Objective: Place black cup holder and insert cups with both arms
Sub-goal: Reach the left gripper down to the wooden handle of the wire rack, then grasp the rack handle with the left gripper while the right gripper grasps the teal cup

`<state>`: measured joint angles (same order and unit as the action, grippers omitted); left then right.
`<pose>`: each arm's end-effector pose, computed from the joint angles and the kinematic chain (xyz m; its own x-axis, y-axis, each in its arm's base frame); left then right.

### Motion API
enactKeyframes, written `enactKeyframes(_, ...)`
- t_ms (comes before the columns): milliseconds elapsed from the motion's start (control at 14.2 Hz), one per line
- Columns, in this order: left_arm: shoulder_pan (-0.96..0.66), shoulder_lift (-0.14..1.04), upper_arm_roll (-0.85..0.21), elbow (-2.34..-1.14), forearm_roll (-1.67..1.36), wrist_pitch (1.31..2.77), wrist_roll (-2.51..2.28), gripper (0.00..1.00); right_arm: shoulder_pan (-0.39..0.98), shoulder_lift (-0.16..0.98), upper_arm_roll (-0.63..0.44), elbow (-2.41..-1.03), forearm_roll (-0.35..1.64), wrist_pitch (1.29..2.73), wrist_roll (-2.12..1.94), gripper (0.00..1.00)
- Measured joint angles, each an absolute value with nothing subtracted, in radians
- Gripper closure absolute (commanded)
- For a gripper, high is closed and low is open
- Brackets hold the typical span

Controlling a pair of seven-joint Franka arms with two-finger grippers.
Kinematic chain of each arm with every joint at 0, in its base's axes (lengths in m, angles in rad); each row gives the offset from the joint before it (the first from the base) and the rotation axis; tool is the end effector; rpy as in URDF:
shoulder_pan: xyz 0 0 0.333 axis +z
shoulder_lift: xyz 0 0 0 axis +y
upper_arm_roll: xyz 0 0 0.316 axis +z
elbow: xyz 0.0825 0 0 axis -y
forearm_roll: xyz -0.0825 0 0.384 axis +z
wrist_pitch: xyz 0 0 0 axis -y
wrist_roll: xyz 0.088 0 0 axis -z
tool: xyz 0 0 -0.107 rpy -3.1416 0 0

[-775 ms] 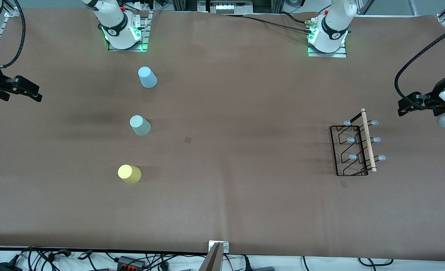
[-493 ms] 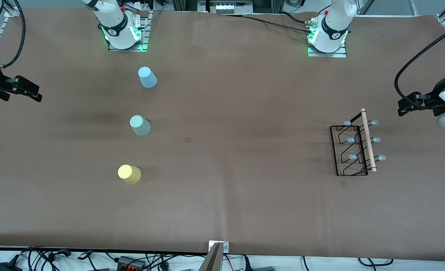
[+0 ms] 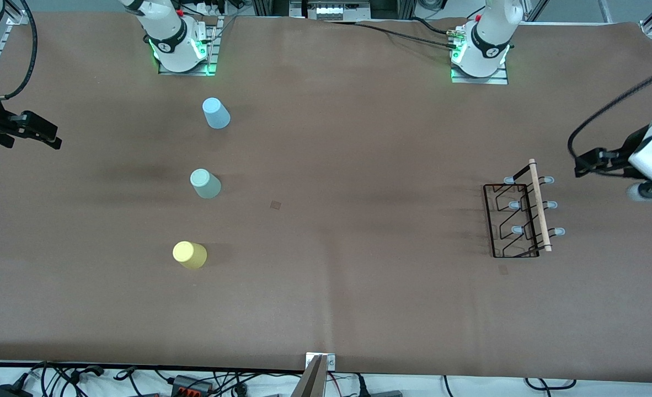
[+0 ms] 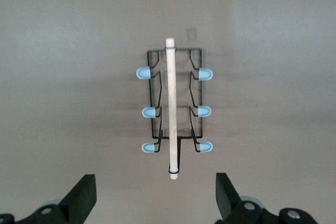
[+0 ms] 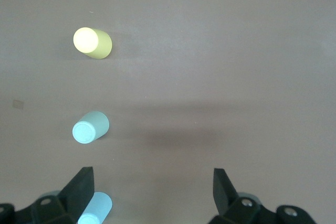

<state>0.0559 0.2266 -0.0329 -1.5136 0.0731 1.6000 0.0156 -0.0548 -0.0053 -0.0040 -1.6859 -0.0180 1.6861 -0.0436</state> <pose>0.6156 0.0237 0.5210 0.9900 0.0049 -0.1407 -0.0040 -0.9980 -0.0624 0.5591 -0.0347 0.5829 0.9999 -0.0131 0.0047 -0.0132 -0.9997 0.0181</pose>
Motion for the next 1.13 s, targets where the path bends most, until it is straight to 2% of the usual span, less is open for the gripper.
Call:
enactKeyframes(352, 0.082, 0.447, -0.032, -1.52, 0.073, 1.748, 0.018, 0.0, -0.054, 0.002, -0.004, -1.688, -0.018, 1.687, -0.044, 0.0)
enactKeyframes(775, 0.081, 0.481, -0.037, -1.576, 0.072, 1.795, 0.017, 0.0, -0.051, 0.06, 0.0, -1.69, -0.017, 1.692, -0.043, 0.0)
enactKeyframes(986, 0.077, 0.475, -0.046, -1.627, 0.072, 1.795, 0.016, 0.2, -0.019, 0.11, 0.002, -1.693, -0.016, 1.692, -0.042, 0.0)
enactKeyframes(1127, 0.077, 0.466, -0.048, -1.661, 0.072, 1.795, 0.015, 0.42, 0.022, 0.167, 0.005, -1.695, -0.015, 1.699, -0.038, 0.0)
